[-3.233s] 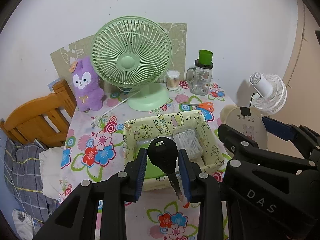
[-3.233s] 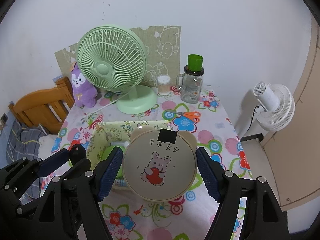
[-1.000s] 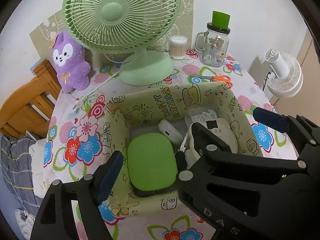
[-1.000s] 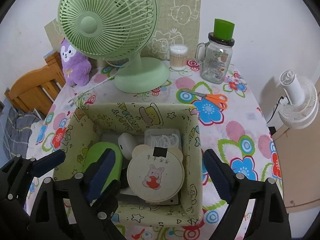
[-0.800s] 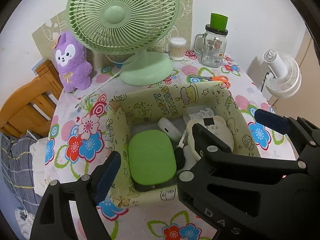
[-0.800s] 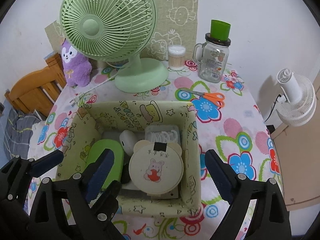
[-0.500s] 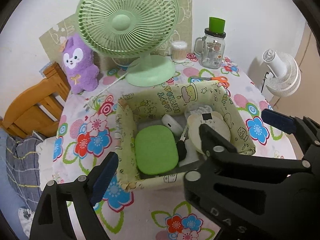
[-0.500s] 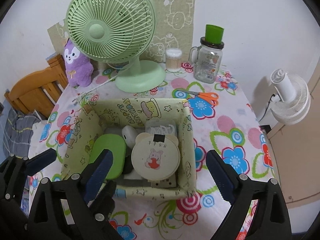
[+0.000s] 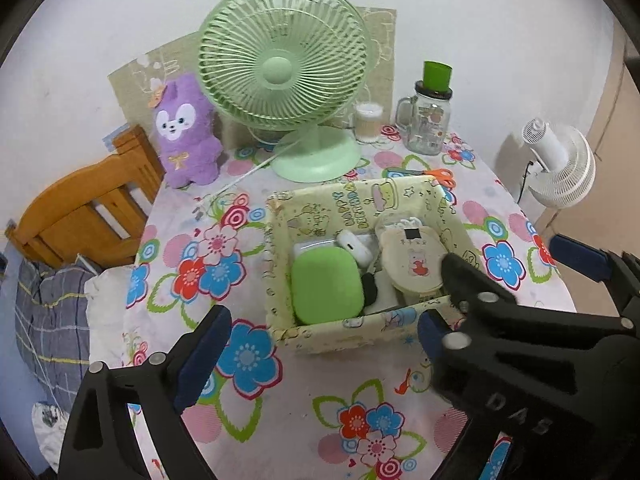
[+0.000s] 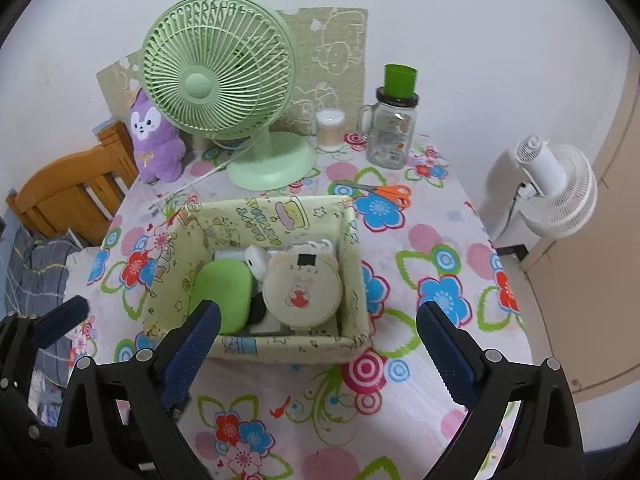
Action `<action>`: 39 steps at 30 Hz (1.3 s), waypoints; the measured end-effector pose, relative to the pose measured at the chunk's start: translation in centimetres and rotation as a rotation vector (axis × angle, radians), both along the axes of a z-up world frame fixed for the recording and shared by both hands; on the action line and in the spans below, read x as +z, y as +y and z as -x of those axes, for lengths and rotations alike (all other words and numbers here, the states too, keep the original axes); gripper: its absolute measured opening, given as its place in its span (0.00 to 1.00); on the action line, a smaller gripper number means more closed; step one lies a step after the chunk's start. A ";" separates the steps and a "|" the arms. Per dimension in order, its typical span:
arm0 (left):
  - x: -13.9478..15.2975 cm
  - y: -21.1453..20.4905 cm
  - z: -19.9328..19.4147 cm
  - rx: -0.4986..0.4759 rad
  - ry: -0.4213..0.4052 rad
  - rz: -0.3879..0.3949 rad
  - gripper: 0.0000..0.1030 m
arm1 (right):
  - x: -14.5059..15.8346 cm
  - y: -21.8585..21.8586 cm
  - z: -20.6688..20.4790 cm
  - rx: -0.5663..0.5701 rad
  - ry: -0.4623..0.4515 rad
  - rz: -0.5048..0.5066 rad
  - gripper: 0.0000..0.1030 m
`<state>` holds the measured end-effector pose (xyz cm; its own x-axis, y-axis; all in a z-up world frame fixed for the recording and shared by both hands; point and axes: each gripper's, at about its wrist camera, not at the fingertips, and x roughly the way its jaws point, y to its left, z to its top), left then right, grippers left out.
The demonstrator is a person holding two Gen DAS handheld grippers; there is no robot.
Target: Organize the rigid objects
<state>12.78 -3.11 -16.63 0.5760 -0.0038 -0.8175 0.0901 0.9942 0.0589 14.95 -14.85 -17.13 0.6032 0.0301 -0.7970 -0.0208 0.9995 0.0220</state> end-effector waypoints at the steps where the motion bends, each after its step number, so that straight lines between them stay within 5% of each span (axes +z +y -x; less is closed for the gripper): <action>1: 0.1 0.2 0.2 0.009 0.000 0.005 0.93 | 0.1 0.0 0.2 0.001 -0.002 -0.001 0.97; 23: 3.0 4.9 4.6 0.101 -0.050 0.065 0.98 | 2.7 -1.6 4.7 -0.022 -0.054 0.017 0.97; 39: 5.5 4.8 8.2 0.056 -0.088 0.077 0.99 | 5.9 -0.5 9.5 0.059 -0.136 0.063 0.97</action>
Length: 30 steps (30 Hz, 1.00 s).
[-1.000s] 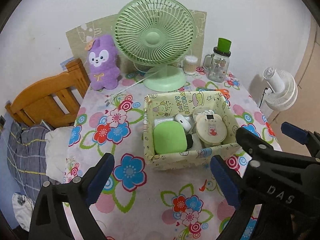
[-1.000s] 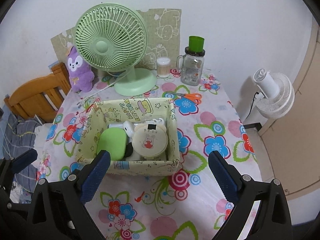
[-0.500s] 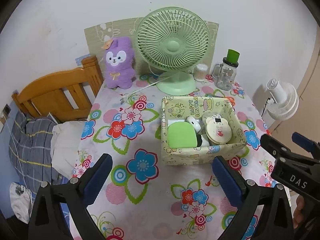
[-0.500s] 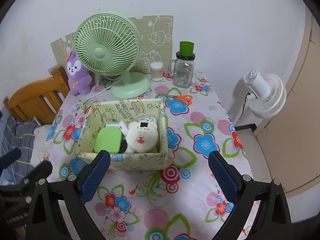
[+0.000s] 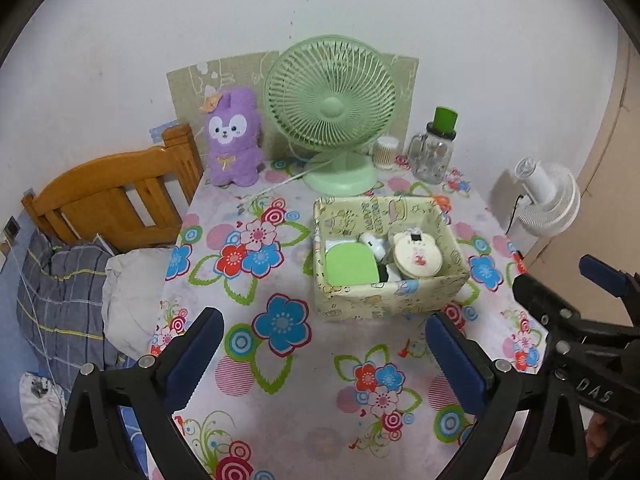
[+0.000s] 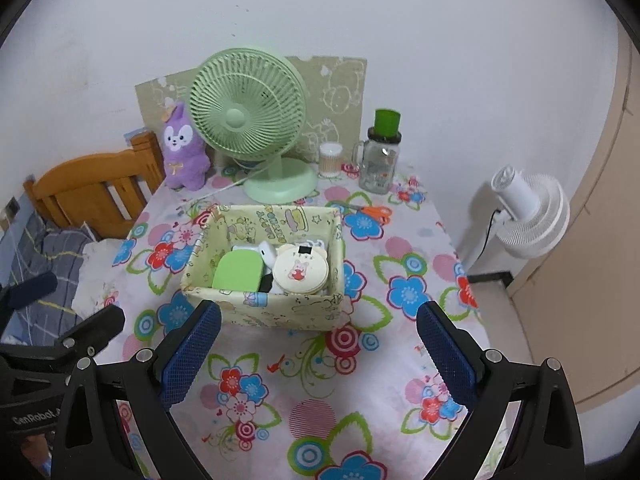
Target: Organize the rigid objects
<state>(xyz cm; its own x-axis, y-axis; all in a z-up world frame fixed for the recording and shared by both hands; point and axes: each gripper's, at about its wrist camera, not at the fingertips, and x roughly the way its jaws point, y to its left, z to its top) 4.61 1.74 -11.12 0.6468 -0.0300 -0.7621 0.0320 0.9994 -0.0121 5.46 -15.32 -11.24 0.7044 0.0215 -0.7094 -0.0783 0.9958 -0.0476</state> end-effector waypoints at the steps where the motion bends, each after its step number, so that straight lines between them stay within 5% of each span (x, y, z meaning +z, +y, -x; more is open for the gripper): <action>1: 0.3 0.0 0.2 -0.001 -0.006 -0.002 0.99 | 0.3 0.0 0.2 -0.001 -0.005 0.003 0.97; 19: 7.3 -0.2 3.6 -0.015 -0.114 0.018 0.99 | 6.8 -0.5 3.5 -0.014 -0.046 -0.049 0.97; 25: 8.5 -1.4 4.5 -0.023 -0.143 -0.053 0.99 | 7.6 -0.7 4.3 -0.042 -0.040 -0.031 0.97; 30: 8.9 -1.2 4.9 -0.023 -0.136 -0.023 0.99 | 7.9 -1.2 5.0 -0.057 -0.032 -0.064 0.97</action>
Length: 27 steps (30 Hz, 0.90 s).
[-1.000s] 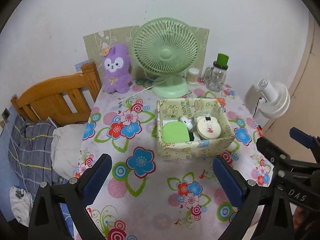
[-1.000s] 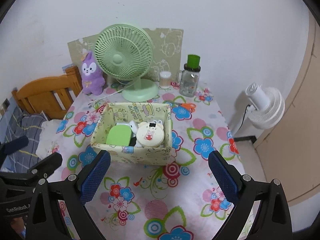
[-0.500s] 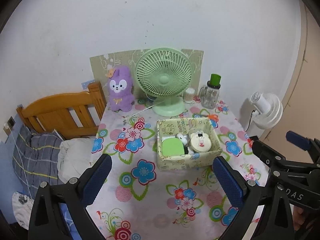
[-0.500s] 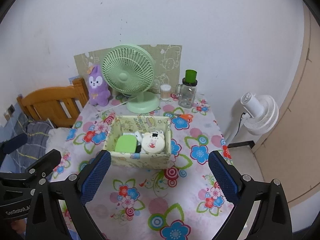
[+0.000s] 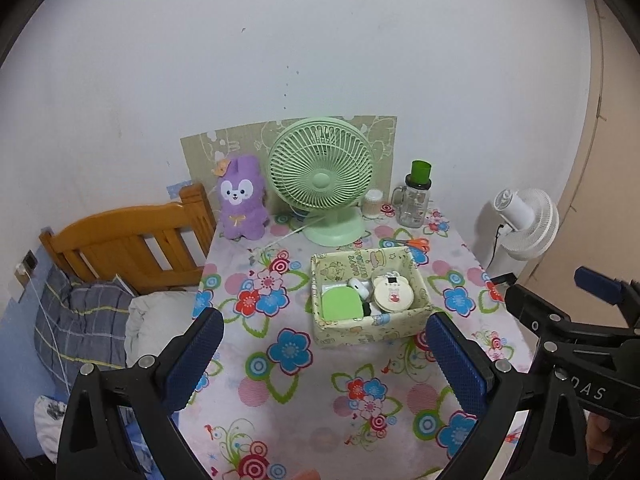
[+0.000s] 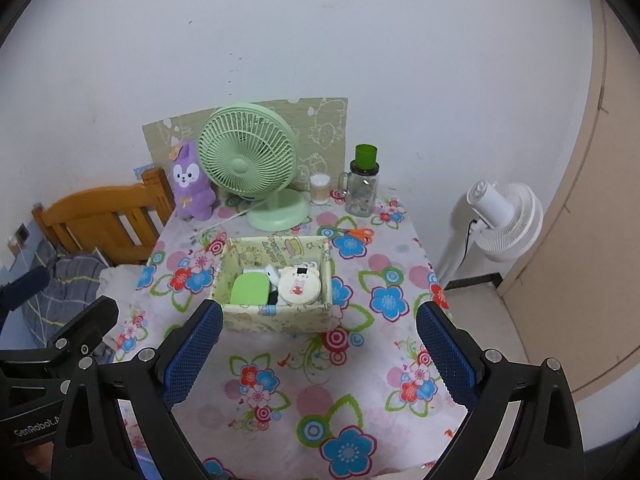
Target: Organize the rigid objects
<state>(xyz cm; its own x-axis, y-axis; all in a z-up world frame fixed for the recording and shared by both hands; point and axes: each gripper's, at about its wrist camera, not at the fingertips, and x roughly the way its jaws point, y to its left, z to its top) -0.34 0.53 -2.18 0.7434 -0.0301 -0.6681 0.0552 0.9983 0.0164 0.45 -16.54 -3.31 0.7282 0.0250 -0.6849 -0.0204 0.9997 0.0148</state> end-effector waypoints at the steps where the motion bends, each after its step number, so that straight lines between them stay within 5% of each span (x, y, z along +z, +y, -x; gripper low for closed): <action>1: 0.0 0.1 0.0 -0.001 0.004 0.009 0.99 | 0.1 -0.1 0.2 -0.001 -0.002 -0.002 0.97; 27: 1.5 0.6 0.9 0.042 -0.015 0.059 1.00 | 2.2 0.4 0.7 0.011 -0.065 0.016 0.97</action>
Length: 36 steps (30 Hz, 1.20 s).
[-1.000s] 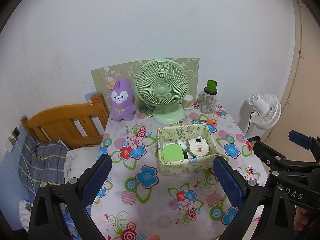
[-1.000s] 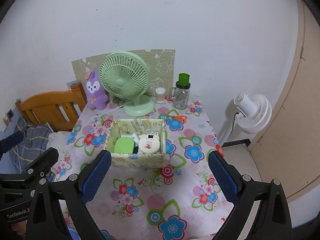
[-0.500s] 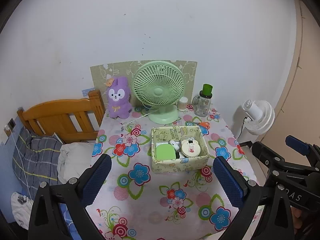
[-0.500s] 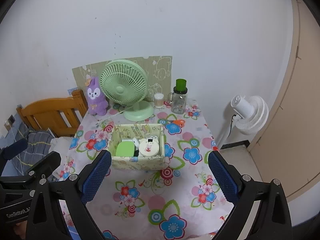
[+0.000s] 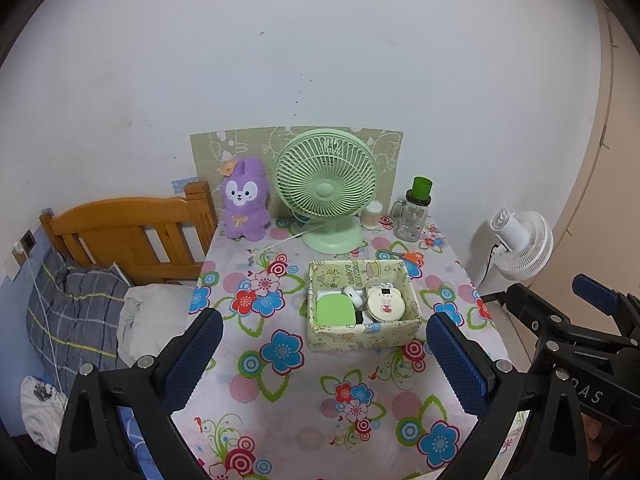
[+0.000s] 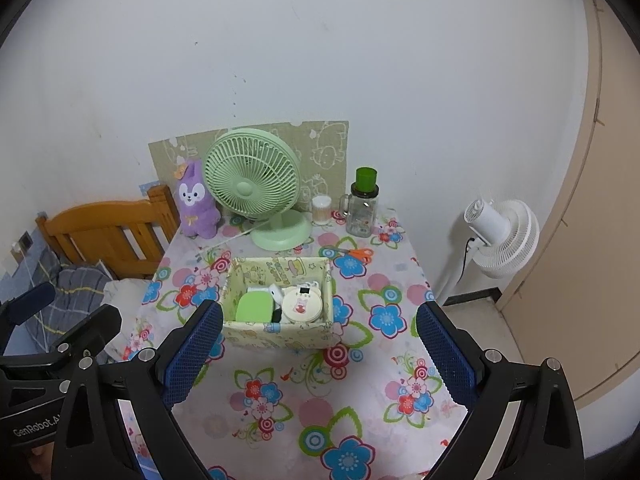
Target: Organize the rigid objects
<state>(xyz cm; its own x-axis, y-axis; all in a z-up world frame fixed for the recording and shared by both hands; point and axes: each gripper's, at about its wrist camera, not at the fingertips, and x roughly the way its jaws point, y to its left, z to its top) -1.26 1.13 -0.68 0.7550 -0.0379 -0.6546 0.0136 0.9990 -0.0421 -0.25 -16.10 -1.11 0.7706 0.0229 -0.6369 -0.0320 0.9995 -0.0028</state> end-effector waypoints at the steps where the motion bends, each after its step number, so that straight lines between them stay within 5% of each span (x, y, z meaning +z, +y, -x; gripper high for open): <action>1: 0.0 0.0 0.0 0.001 0.002 0.000 1.00 | 0.0 0.0 0.0 0.001 0.002 -0.001 0.96; 36: 0.2 -0.5 0.0 0.023 0.001 -0.015 1.00 | 0.1 -0.1 -0.2 0.012 0.002 -0.009 0.96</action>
